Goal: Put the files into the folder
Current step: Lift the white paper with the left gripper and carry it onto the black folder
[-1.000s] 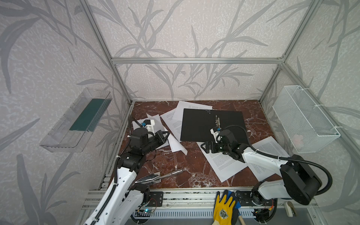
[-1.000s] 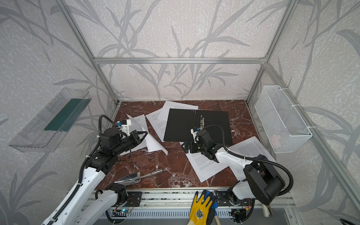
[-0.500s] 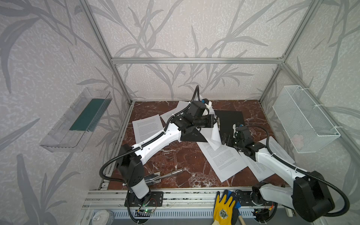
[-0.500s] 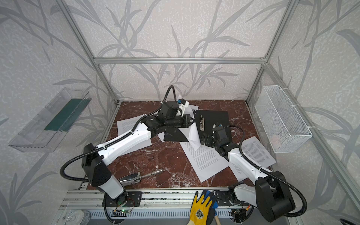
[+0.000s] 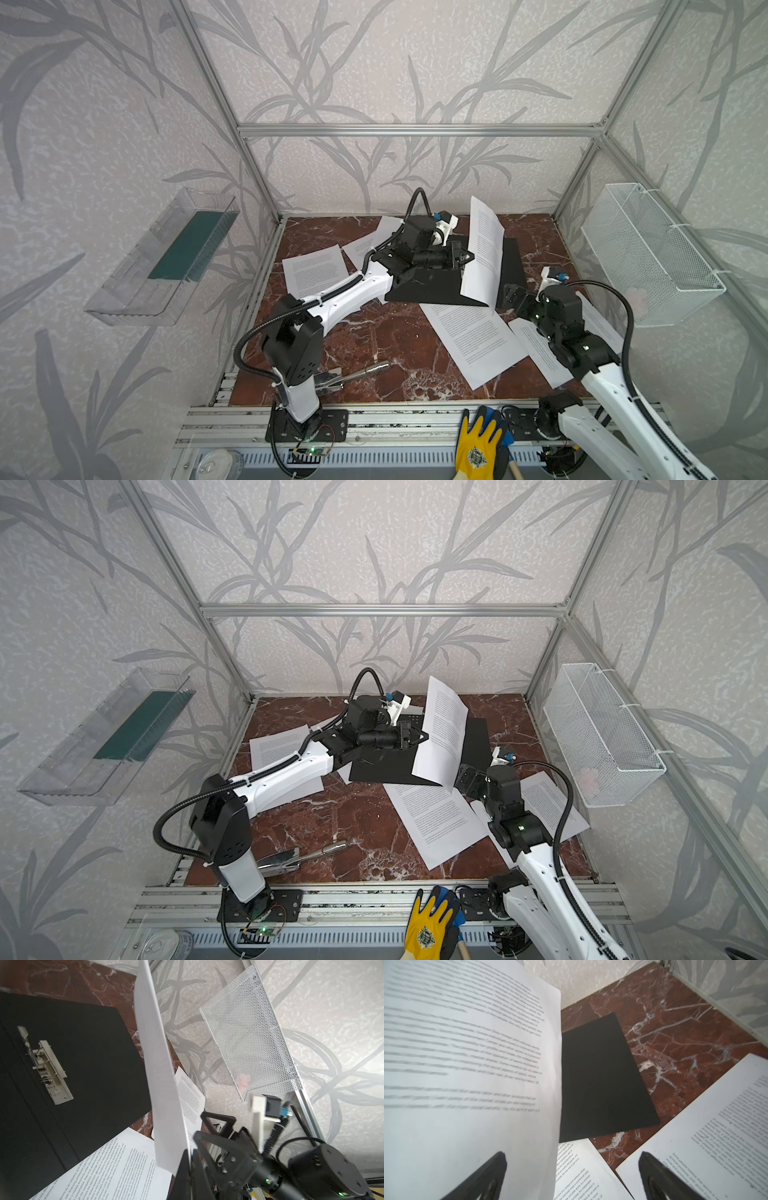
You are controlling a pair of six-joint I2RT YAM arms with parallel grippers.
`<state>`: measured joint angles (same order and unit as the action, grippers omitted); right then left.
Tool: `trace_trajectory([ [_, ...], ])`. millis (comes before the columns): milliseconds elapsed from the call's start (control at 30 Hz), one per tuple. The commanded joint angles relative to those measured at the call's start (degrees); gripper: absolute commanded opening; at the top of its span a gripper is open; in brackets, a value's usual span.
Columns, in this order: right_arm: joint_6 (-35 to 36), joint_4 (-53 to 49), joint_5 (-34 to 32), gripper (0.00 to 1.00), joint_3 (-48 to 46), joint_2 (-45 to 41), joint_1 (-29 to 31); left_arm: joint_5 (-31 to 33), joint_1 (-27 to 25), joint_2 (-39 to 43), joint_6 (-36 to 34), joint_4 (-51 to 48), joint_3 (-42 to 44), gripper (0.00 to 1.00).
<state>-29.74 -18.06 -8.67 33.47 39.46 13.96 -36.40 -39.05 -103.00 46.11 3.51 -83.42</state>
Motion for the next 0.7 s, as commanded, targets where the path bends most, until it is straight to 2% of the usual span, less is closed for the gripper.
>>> trace_trajectory([
  [0, 5.72, -4.01, 0.90, 0.99, 0.60, -2.44, -0.24, -8.65, 3.44, -3.47, 5.90, 10.47, 3.12, 0.00],
  [167, 6.87, -3.09, 10.68, 0.99, 0.35, 2.30, -0.33, -9.72, 7.91, -6.79, -1.02, 4.66, 4.59, 0.00],
  [300, 4.79, 7.15, 13.83, 0.99, -3.18, 7.97, -0.35, -8.01, 10.62, -13.15, -9.43, -5.76, 0.05, 0.00],
  [533, 2.52, 21.16, 19.71, 0.99, 1.12, 30.37, -1.42, -6.48, 13.04, -22.71, -16.83, -17.51, -7.43, 0.00],
  [667, 1.10, 26.74, 22.62, 0.99, 4.57, 40.25, -3.82, -1.37, 13.46, -23.55, -18.35, -20.86, -8.70, 0.00],
])
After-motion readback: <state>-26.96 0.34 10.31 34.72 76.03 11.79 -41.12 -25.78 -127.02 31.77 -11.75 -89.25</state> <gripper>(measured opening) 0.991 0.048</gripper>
